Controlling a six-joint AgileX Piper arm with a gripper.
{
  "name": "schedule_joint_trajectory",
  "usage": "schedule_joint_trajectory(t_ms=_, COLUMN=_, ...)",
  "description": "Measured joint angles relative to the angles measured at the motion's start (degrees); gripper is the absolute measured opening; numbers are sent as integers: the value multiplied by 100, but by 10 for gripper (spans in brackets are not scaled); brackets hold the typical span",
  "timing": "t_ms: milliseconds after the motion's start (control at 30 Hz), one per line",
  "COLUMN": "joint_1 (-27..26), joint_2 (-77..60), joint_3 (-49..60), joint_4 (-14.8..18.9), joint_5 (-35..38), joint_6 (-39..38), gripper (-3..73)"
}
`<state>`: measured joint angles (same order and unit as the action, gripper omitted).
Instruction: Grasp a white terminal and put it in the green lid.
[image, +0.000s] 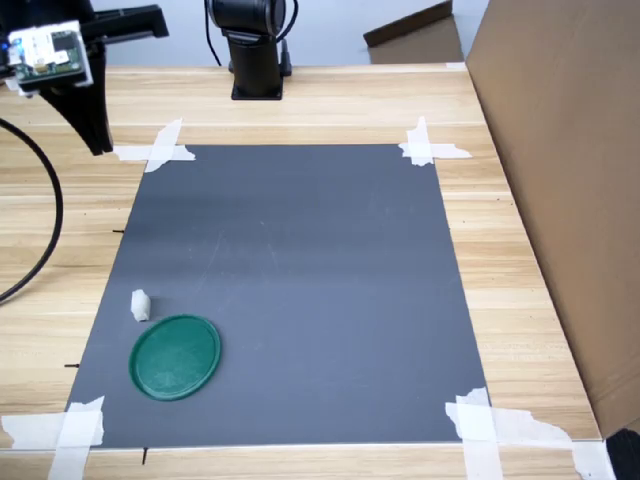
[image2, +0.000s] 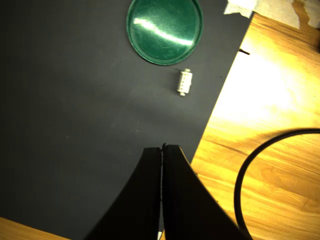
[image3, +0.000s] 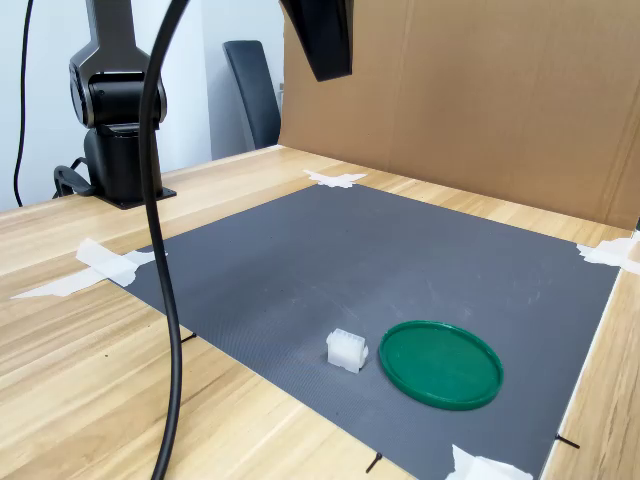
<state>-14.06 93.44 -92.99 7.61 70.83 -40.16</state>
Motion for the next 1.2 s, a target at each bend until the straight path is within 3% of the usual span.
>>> schedule_joint_trajectory(t_ms=100, joint_1=-226, joint_2=-6, joint_3=18, joint_4=144, joint_5=0, joint_6=-68, gripper=-28)
schedule_joint_trajectory(t_ms=200, joint_1=-504, joint_2=-135, joint_3=378, joint_4=70, joint_5=-287, joint_6=-191, gripper=-28)
schedule_joint_trajectory(t_ms=567, joint_1=-461, joint_2=-372, joint_3=1782, joint_4=-174, joint_5=-1657, joint_6=-393, gripper=-28)
schedule_joint_trajectory(t_ms=767, joint_1=254, joint_2=414, joint_3=1290, joint_4=-923, joint_5=-1413, joint_6=291, gripper=-28)
schedule_joint_trajectory(t_ms=867, joint_1=338, joint_2=721, joint_3=891, joint_4=-860, joint_5=-1338, joint_6=398, gripper=-28)
schedule_joint_trajectory(t_ms=967, joint_1=338, joint_2=739, joint_3=735, joint_4=-865, joint_5=-1726, joint_6=494, gripper=-28)
schedule_joint_trajectory(t_ms=1200, joint_1=338, joint_2=763, joint_3=717, joint_4=-902, joint_5=-1553, joint_6=1068, gripper=-25)
